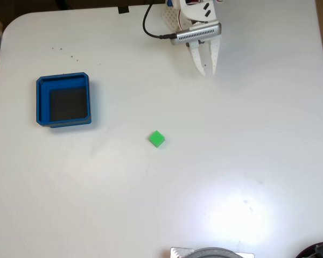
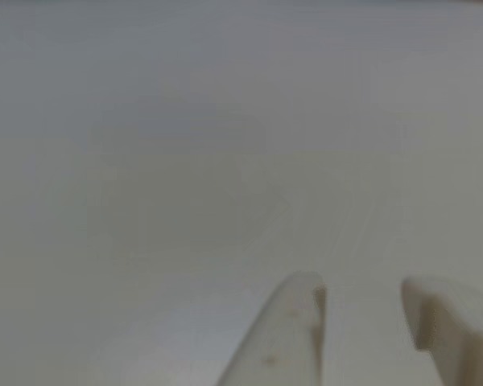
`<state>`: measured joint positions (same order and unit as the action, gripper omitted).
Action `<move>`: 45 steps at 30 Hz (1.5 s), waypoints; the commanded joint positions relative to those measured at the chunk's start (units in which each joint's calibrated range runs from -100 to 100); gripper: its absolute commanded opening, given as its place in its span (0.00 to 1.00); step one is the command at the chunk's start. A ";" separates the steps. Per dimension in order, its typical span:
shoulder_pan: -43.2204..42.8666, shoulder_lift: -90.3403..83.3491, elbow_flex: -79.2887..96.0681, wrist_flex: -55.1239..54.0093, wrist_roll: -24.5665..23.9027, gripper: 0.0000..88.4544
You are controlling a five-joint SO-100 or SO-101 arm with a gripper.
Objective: Pick up green cube and drop it in the blue box
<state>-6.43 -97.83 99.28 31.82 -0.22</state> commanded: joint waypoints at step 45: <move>19.79 -0.92 0.09 -1.04 -0.05 0.04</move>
<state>10.77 -97.83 99.28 31.82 -0.22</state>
